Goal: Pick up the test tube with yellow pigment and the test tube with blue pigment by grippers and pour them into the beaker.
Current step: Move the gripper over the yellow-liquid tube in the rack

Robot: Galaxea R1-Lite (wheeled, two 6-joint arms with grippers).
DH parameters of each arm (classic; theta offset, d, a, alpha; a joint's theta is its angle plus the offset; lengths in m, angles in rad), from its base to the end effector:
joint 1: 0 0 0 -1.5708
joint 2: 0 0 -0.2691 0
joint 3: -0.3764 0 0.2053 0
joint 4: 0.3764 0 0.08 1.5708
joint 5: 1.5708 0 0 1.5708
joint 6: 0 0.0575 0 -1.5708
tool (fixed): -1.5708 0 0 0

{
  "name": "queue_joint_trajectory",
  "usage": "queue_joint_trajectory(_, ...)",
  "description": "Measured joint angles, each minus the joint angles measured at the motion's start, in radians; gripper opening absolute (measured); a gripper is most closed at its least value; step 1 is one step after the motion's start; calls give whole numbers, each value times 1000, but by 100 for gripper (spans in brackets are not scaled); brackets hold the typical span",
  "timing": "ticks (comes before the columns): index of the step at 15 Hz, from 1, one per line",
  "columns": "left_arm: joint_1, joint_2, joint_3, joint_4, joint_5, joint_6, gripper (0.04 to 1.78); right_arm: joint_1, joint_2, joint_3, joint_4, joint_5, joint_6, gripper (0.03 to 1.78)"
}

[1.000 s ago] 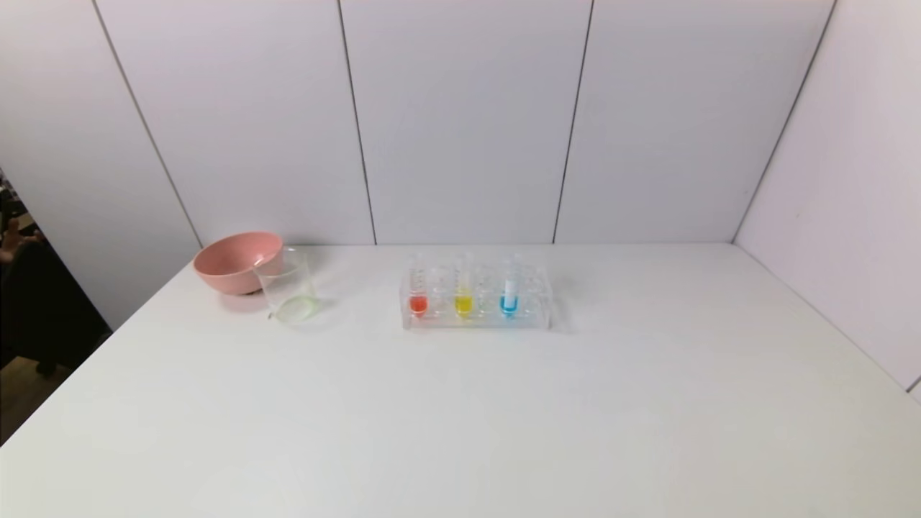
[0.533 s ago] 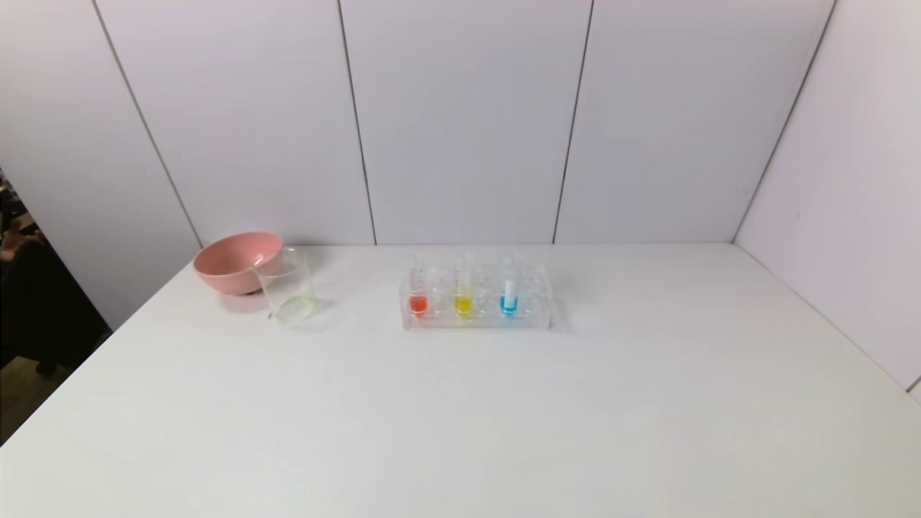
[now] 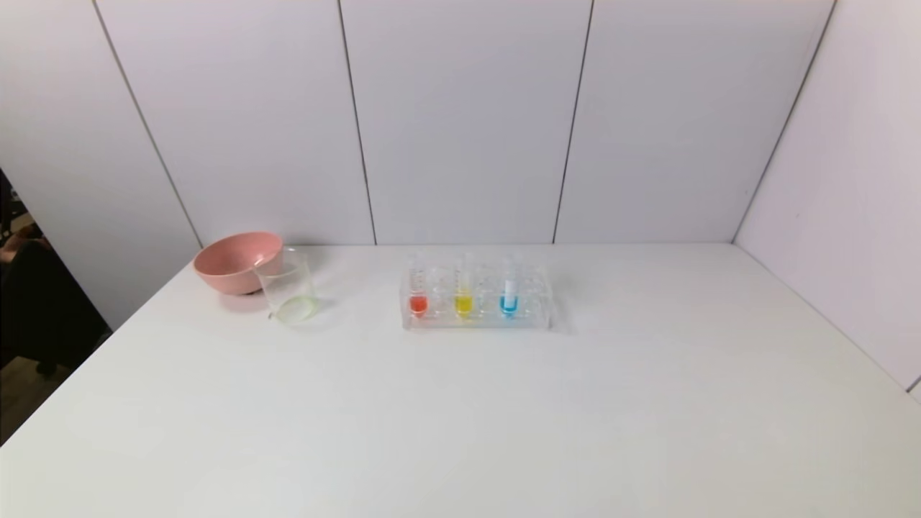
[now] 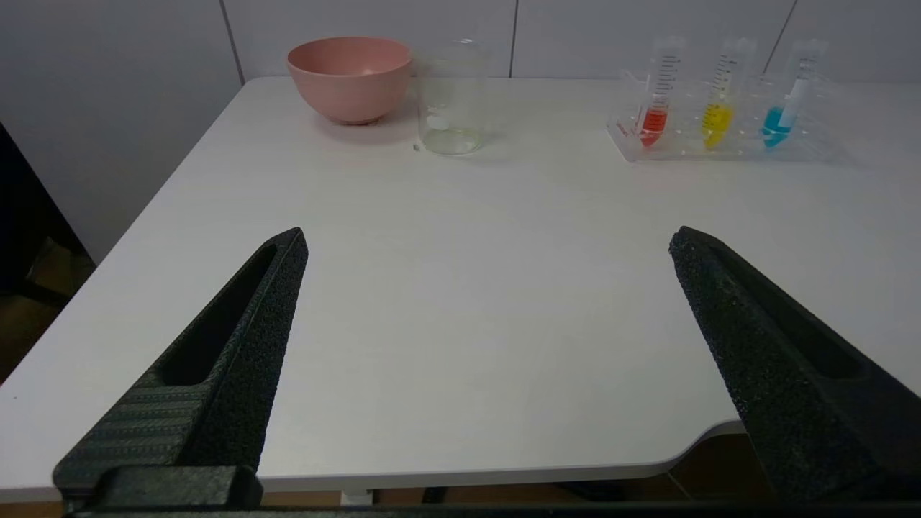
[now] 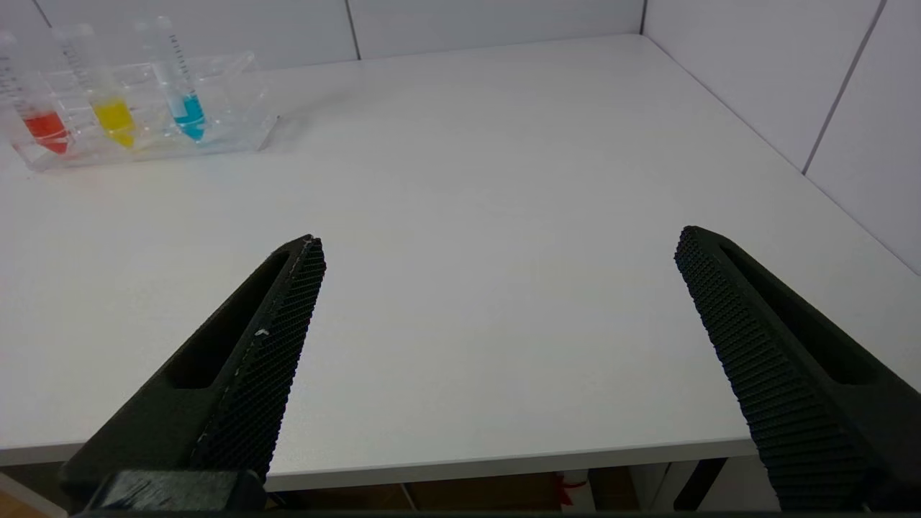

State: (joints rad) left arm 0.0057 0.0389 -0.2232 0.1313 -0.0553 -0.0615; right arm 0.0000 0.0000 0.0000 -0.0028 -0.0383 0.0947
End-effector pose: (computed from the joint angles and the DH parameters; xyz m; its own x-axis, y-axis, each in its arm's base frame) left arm 0.0422 -0.0029 0.1269 0.9974 -0.0496 0.0529 0.0527 0.9969 -0.0585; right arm 0.0593 -0.0022 0.0758 0.9993 -0.0383 0.0028 0.0379 0.9948 0.0947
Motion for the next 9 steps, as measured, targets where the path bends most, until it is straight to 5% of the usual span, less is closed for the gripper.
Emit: queue_joint_trajectory(9, -7, 556, -307, -256, -35, 124, 176, 0, 0, 0, 0, 0, 0, 177)
